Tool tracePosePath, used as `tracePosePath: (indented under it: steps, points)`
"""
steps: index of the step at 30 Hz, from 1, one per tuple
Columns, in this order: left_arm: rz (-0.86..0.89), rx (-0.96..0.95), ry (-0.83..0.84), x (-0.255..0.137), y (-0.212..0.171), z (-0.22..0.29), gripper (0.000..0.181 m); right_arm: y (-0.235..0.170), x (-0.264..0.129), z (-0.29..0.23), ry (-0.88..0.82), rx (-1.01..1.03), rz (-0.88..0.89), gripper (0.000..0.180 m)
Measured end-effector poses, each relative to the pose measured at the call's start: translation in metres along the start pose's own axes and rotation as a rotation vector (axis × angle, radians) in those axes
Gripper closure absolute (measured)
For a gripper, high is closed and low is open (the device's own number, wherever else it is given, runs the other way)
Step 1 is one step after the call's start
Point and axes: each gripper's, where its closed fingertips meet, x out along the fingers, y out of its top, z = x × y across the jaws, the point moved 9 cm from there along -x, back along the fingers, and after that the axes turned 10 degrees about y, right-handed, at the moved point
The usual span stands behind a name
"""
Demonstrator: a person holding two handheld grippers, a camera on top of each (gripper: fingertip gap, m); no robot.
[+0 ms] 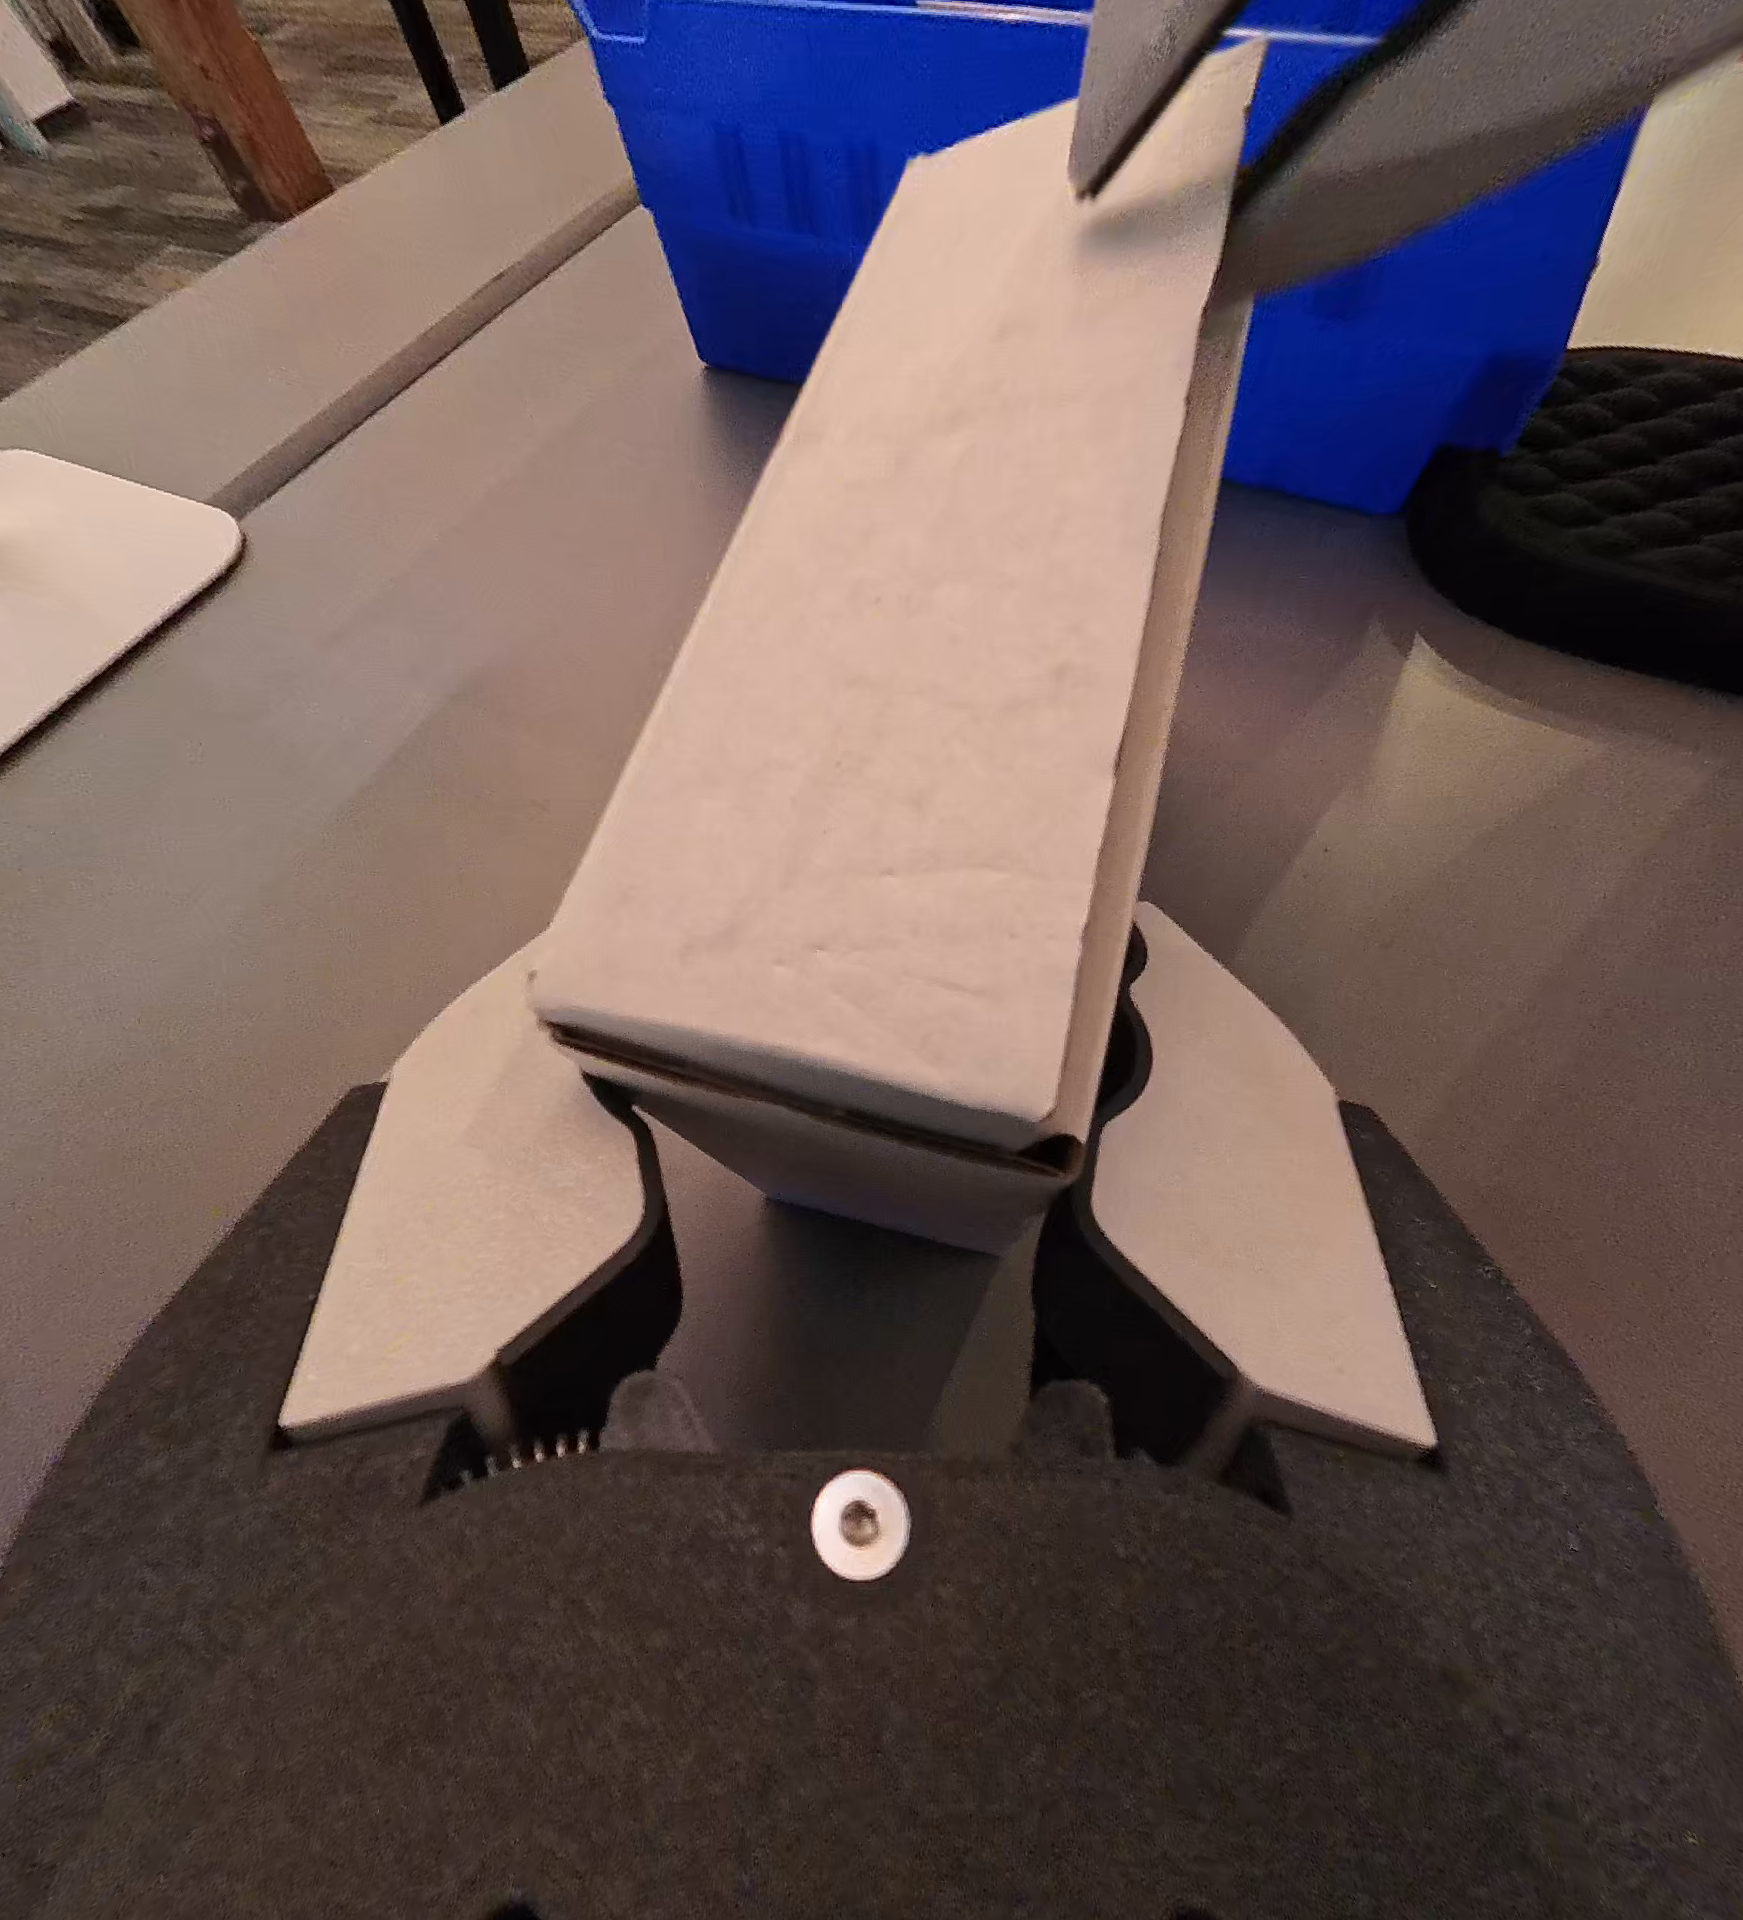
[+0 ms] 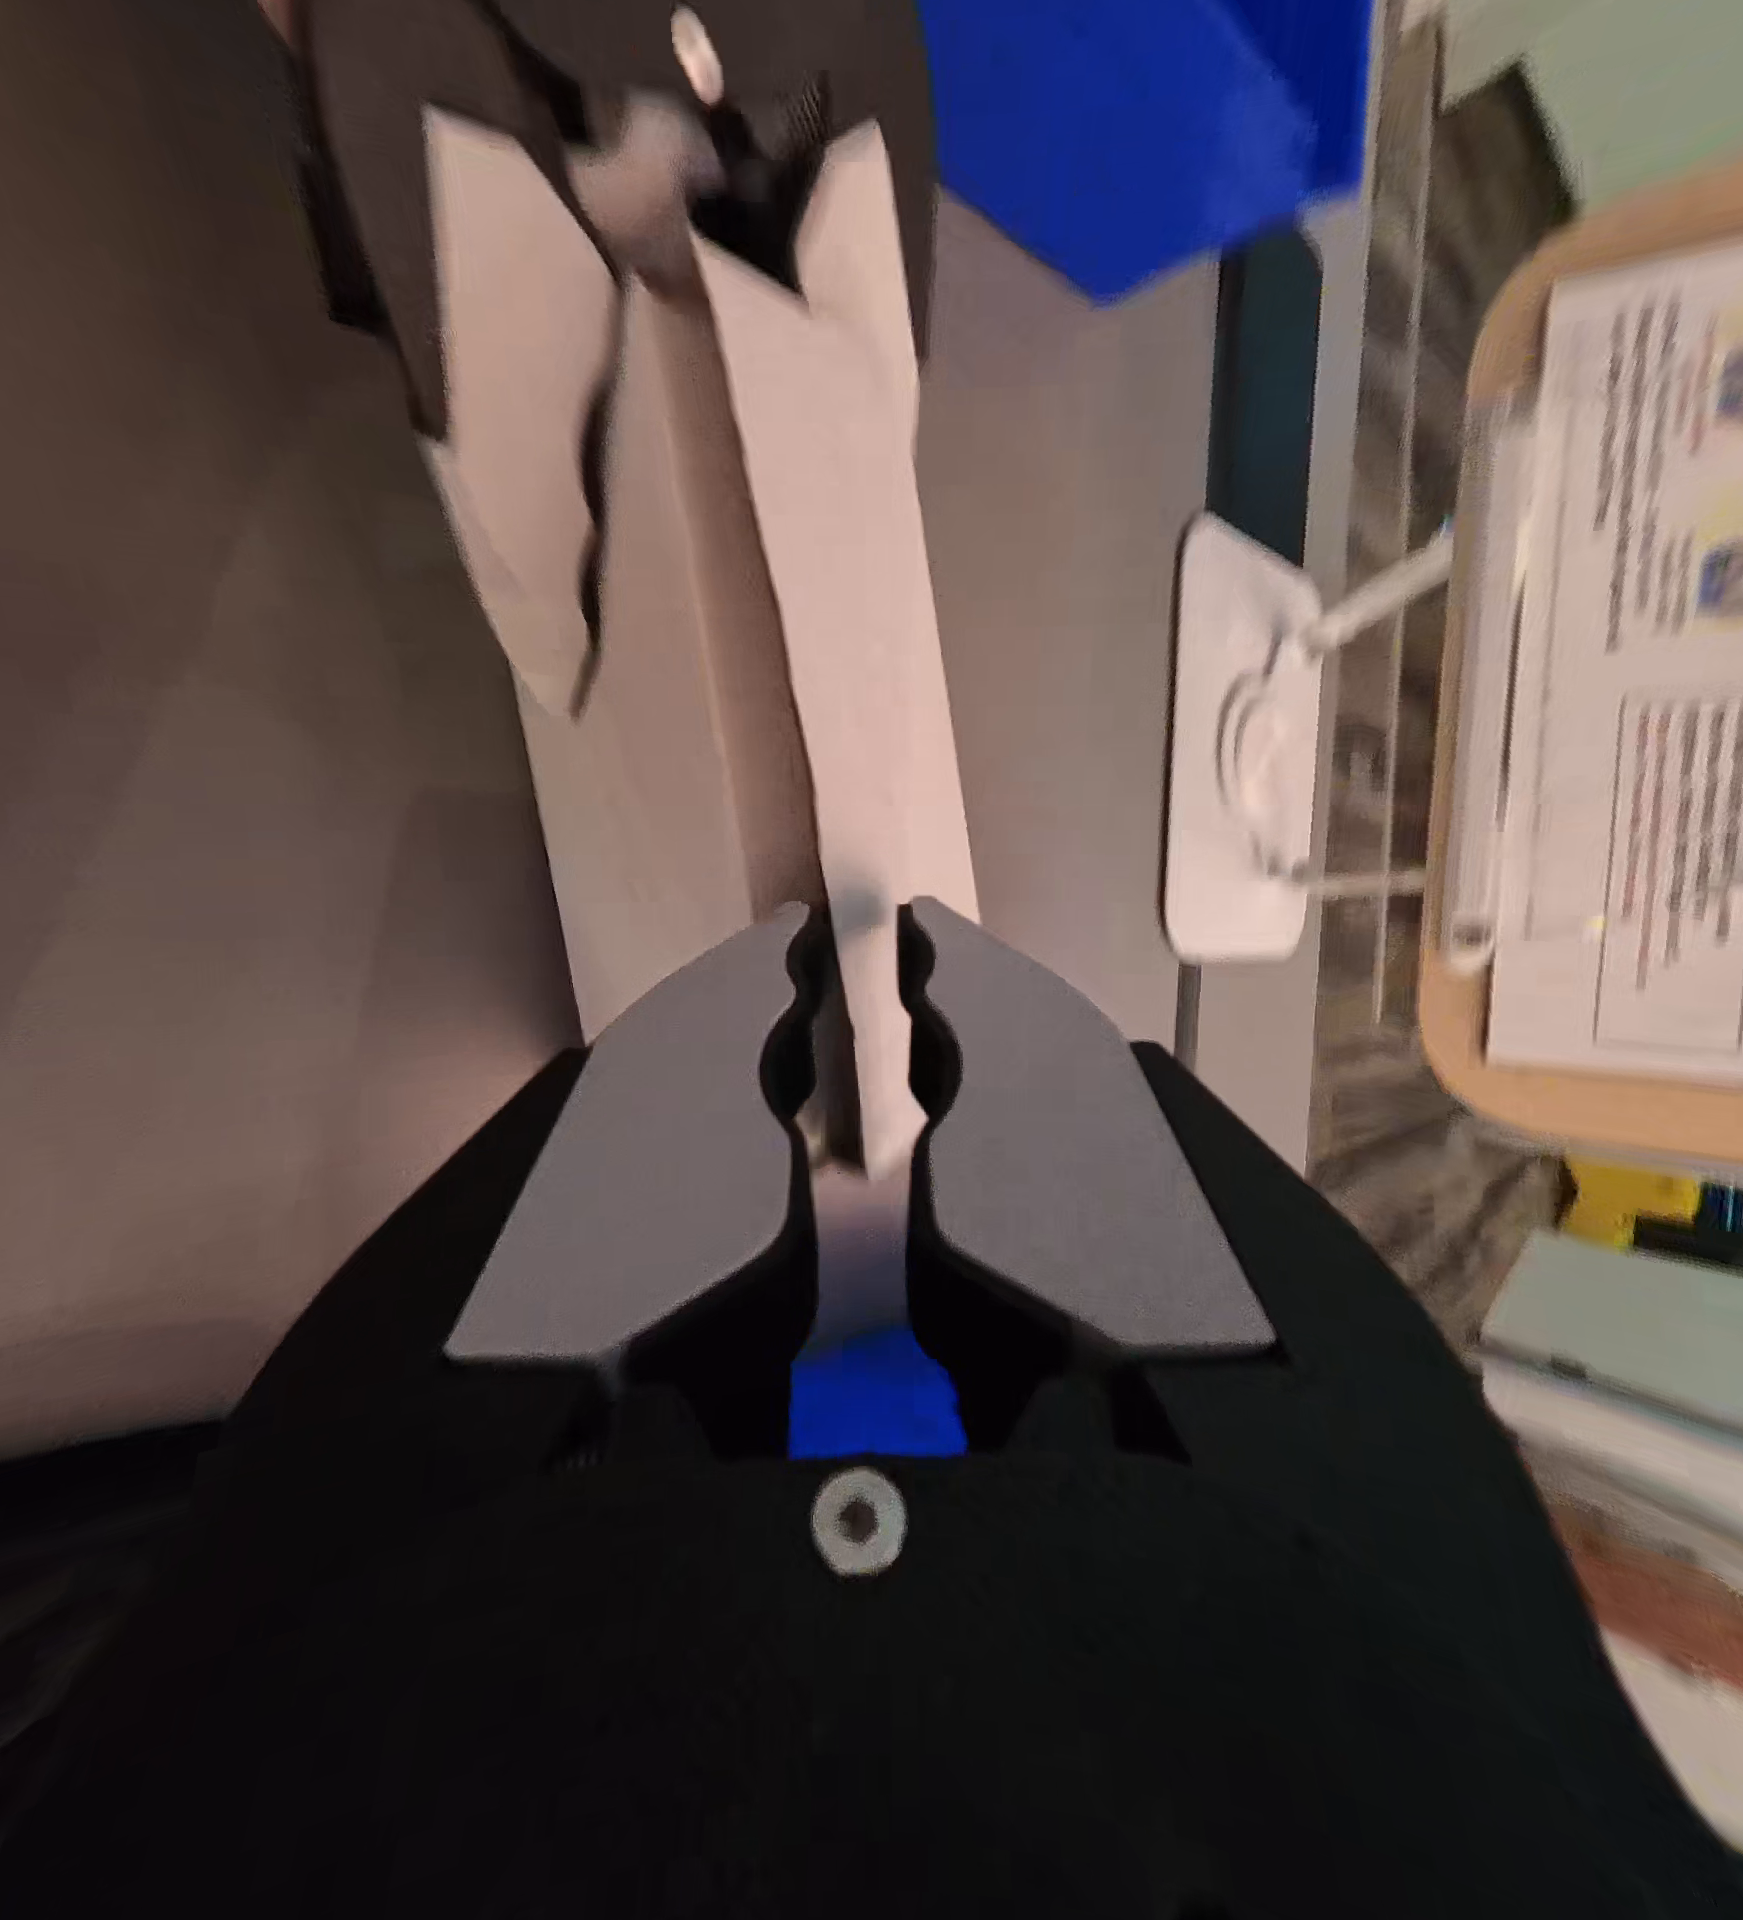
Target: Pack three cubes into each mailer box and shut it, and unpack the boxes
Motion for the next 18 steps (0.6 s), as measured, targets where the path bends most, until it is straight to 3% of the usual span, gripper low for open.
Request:
tracePosePath:
  steps: [1,3,6,12,18]
  points:
    - [-0.011,0.012,-0.006,0.001,0.001,0.001,0.094,0.010,0.004,-0.005,0.017,-0.017,0.062,0.165]
    - [-0.017,0.045,-0.005,0.002,0.003,0.006,0.094,0.033,0.018,-0.014,0.073,-0.003,0.162,0.158]
    - [-0.018,0.063,-0.009,0.004,0.005,0.011,0.095,0.053,0.035,-0.020,-0.065,-0.079,0.156,0.164]
    - [-0.014,0.050,-0.013,0.003,0.004,0.010,0.095,0.058,0.040,-0.023,-0.157,-0.138,0.109,0.165]
    - [-0.011,0.128,0.011,0.002,0.007,0.016,0.094,0.058,0.029,-0.017,-0.080,-0.032,0.152,0.173]
